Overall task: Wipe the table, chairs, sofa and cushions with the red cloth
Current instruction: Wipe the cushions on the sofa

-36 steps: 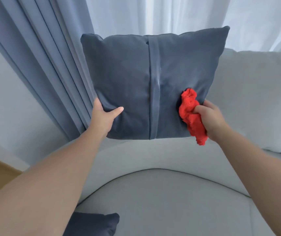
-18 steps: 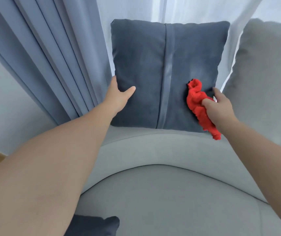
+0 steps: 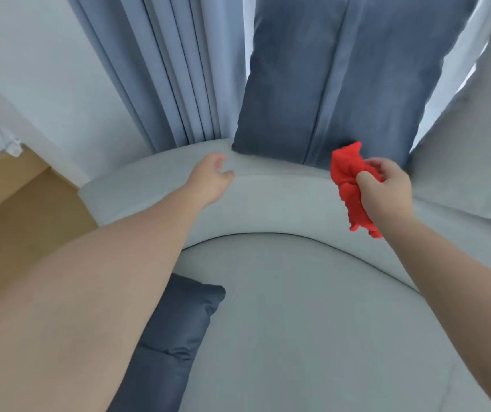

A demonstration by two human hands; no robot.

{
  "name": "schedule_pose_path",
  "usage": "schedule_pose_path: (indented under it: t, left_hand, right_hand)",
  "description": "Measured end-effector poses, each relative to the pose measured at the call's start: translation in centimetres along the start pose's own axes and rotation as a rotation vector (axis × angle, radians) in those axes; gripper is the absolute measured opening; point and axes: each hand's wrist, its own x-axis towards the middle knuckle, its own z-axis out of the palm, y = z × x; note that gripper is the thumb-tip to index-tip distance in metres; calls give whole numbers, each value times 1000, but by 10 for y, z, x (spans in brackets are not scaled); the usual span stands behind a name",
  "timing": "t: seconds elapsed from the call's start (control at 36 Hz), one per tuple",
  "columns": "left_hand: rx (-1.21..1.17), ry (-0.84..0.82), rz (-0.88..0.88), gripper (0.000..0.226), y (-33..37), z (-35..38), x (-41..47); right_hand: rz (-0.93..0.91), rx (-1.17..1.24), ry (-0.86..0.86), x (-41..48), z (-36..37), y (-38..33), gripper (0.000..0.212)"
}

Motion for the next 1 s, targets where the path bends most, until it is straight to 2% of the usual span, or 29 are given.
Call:
schedule_pose_path:
  t: [0.11, 0.22, 0.28, 0.36, 0.5, 0.58, 0.69, 0.78, 0.83, 0.89, 0.92, 0.94, 1.0]
  left_hand:
    - [48, 17, -95, 37, -64, -17, -52]
    - [106, 60, -244, 29, -136, -45, -106]
    - [148, 57, -275, 22, -161, -54, -124]
    - [206, 99, -382, 34, -212, -72, -160]
    - [233, 215, -578, 46, -307, -95, -208]
    - [215, 220, -704, 62, -354, -115, -218]
    - [178, 125, -808, 85, -399, -123, -224]
    - [185, 58, -765, 91, -416, -115, -235]
    - [174, 34, -745, 98, -421, -117, -239]
    - [137, -45, -781, 99, -422, -125, -240]
    - [108, -104, -808, 97, -423, -128, -241]
    - [64, -157, -837, 94, -424, -130, -244]
    - [-32, -234, -884, 92, -427, -123, -258]
  right_hand:
    - [58, 25, -237, -57, 41, 24, 33]
    - [56, -41, -460, -106, 92, 48, 41]
    - [63, -65, -508, -120, 106, 54, 42]
    - [73, -67, -560, -149, 141, 73, 38]
    - [169, -14, -560, -203, 192, 108, 31]
    - [202, -11, -588, -231, 219, 129, 22]
    - [195, -146, -559, -266, 255, 160, 25]
    - [101, -306, -607, -294, 280, 184, 32]
    - [104, -368, -554, -306, 288, 189, 34]
    - [102, -352, -457, -304, 290, 187, 10]
    - [103, -353, -417, -301, 288, 183, 8]
    - [106, -340, -386, -296, 286, 181, 9]
    - [96, -307, -334, -292, 278, 174, 28]
